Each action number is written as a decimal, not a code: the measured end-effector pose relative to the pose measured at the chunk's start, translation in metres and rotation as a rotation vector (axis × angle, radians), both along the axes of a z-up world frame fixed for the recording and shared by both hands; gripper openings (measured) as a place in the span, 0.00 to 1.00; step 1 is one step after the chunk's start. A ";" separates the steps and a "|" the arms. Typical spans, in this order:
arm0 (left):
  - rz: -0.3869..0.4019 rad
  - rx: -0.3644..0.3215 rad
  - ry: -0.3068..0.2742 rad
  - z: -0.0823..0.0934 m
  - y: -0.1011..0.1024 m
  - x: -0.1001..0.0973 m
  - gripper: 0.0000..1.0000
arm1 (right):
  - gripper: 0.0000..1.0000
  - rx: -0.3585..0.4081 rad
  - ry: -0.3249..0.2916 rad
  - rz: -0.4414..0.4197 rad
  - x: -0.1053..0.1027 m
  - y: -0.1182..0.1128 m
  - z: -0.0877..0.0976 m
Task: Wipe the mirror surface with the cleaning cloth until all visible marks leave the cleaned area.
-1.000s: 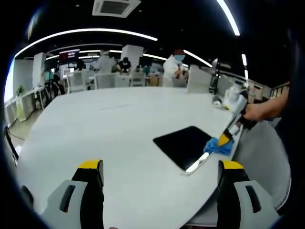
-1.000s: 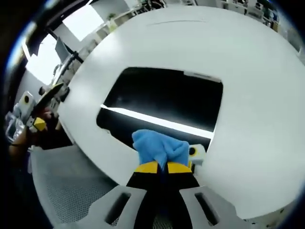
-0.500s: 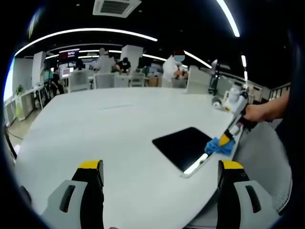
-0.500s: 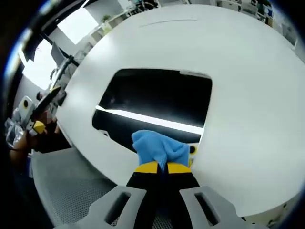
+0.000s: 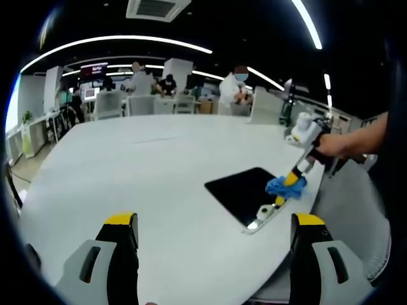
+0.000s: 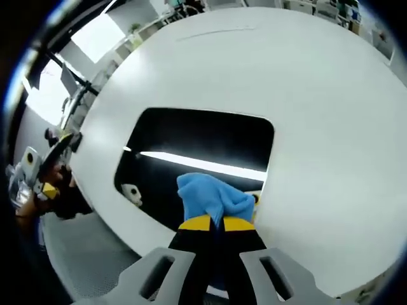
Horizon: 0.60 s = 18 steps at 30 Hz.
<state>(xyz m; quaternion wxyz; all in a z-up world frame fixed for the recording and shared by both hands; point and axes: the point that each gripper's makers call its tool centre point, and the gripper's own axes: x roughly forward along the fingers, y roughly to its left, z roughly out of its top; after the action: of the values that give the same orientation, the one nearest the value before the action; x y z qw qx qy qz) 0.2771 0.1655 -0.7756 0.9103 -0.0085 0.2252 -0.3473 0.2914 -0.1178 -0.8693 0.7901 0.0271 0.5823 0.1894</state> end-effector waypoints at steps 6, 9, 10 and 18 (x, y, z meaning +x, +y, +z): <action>0.000 0.002 0.005 -0.002 0.001 0.000 1.00 | 0.00 -0.007 -0.004 -0.003 0.014 -0.001 0.000; 0.002 0.004 0.007 -0.003 0.004 0.001 1.00 | 0.00 -0.008 -0.003 -0.007 0.026 -0.003 0.000; 0.004 0.005 0.007 -0.003 0.005 0.002 1.00 | 0.00 -0.008 -0.003 -0.010 0.030 -0.003 0.000; 0.023 0.006 0.009 -0.001 0.014 -0.001 1.00 | 0.00 -0.019 -0.005 -0.024 0.071 -0.005 -0.001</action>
<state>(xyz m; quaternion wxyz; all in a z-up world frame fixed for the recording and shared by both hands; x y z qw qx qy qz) 0.2765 0.1799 -0.7771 0.9131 -0.0100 0.2303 -0.3363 0.3626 -0.1226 -0.8700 0.7941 0.0260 0.5817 0.1744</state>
